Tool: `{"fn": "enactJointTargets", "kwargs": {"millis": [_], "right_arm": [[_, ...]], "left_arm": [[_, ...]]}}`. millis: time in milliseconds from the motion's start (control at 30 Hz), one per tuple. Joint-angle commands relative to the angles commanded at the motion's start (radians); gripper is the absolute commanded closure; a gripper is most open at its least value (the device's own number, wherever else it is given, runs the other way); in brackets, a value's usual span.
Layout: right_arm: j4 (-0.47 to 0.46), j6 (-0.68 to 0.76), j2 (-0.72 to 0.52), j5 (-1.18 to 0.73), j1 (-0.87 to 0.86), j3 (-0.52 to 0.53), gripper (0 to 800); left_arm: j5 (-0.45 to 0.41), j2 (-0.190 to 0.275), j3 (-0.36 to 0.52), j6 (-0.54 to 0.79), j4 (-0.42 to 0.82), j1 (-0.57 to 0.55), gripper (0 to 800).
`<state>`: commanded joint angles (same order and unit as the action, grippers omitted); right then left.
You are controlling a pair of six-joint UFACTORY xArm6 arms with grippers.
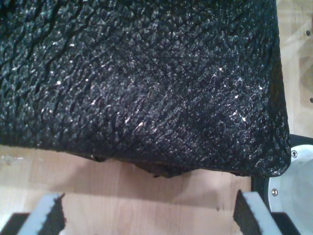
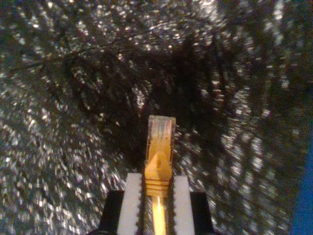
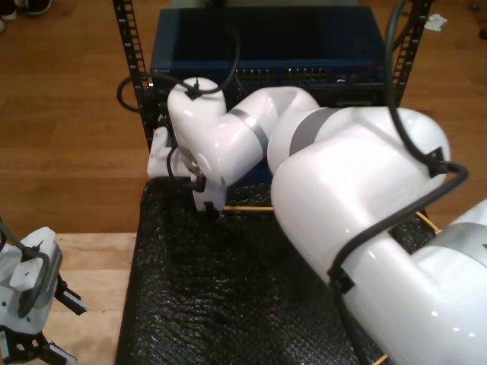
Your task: Grab the cable and plug it in
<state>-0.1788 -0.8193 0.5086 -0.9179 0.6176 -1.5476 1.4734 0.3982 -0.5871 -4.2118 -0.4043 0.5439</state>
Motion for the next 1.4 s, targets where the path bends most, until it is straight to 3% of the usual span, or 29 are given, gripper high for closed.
{"fn": "enactJointTargets", "kwargs": {"millis": [333, 567, 933, 1200, 1400], "right_arm": [[0.011, -0.075, -0.078, -0.135, -0.005, 0.002, 796], [0.163, -0.212, -0.18, -0.196, -0.014, 0.035, 796], [0.218, -0.328, -0.37, -0.204, -0.068, 0.195, 796], [0.42, -0.512, -0.52, -0.206, -0.15, 0.324, 796], [0.437, -0.528, -0.617, -0.204, -0.206, 0.43, 796]], "left_arm": [[0.008, -0.009, -0.006, 0.008, -0.002, -0.003, 0], [0.011, -0.009, -0.008, 0.02, -0.006, -0.005, 0], [0.017, -0.009, -0.011, 0.029, -0.04, -0.005, 0], [0.038, -0.006, -0.031, 0.029, -0.069, -0.003, 0], [0.063, -0.009, -0.035, 0.029, -0.071, -0.005, 0]]}}
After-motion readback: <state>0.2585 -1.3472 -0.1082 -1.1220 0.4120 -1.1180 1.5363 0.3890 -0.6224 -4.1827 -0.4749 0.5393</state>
